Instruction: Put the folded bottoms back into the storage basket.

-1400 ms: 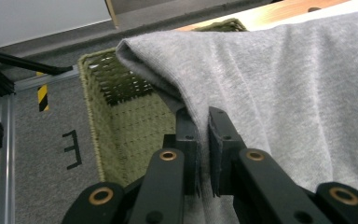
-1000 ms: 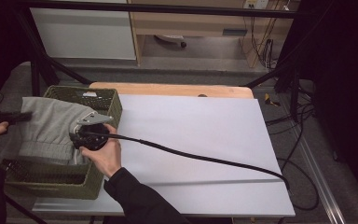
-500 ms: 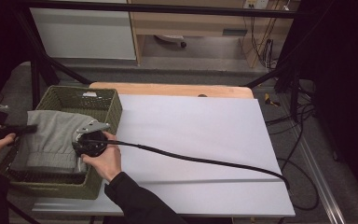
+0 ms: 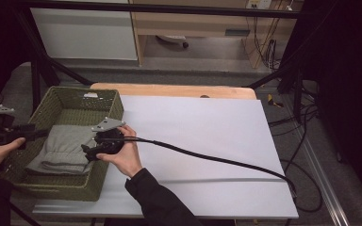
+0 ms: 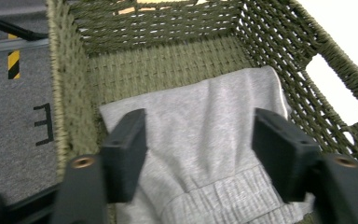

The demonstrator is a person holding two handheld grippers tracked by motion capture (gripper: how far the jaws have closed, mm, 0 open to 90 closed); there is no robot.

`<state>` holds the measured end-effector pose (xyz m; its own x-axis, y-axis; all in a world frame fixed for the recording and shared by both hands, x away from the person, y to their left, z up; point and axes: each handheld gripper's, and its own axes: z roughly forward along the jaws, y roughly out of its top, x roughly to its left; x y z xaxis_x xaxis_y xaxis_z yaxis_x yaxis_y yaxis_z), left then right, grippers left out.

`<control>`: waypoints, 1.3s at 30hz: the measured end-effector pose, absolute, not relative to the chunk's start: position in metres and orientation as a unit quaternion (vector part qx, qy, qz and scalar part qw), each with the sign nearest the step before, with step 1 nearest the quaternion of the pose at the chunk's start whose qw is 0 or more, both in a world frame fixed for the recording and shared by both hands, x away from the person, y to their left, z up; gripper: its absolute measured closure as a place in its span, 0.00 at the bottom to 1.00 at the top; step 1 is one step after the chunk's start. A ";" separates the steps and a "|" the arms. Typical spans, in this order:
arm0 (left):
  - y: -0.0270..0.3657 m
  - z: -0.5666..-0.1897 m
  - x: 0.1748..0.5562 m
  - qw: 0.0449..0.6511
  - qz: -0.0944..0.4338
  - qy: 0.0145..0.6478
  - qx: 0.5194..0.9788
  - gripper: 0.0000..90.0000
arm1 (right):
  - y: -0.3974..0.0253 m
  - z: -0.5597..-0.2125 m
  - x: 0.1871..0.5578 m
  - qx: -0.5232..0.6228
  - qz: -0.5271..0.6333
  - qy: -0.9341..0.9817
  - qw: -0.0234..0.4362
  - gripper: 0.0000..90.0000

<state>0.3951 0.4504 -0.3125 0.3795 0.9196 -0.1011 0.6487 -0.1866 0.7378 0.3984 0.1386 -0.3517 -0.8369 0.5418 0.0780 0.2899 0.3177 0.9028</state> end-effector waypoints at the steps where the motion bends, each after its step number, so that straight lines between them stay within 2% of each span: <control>1: 0.449 -0.313 0.395 0.363 0.186 0.523 0.749 0.31 | 0.134 -0.350 0.398 0.259 0.524 0.802 0.121 0.17; 10: 0.425 -0.311 0.391 0.367 0.192 0.504 0.758 0.14 | 0.099 -0.345 0.397 0.261 0.521 0.805 0.114 0.13; 17: 0.408 -0.314 0.391 0.367 0.187 0.491 0.768 0.08 | 0.072 -0.349 0.397 0.266 0.504 0.812 0.125 0.12; 39: 0.348 -0.333 0.389 0.385 0.157 0.431 0.801 0.05 | -0.017 -0.364 0.399 0.318 0.491 0.799 0.142 0.11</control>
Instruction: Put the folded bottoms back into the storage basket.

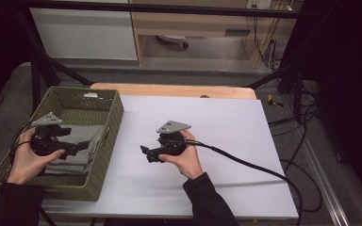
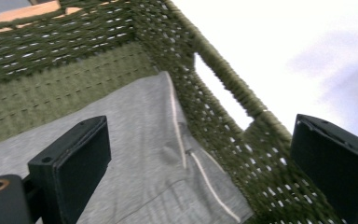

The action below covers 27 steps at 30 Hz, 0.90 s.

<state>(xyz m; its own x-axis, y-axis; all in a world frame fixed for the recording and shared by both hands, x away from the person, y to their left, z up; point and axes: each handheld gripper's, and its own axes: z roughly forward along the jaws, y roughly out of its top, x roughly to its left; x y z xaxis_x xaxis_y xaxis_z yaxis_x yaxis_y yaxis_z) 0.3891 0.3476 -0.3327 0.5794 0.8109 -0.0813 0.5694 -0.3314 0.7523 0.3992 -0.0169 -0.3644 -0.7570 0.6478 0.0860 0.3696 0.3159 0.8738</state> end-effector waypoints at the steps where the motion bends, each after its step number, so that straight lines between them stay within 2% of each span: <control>1: 0.345 -0.333 0.389 0.386 0.154 0.428 0.802 0.05 | -0.021 -0.365 0.399 0.323 0.490 0.797 0.141 0.11; 27: 0.294 -0.351 0.384 0.390 0.132 0.375 0.831 0.05 | -0.125 -0.395 0.393 0.363 0.475 0.788 0.147 0.07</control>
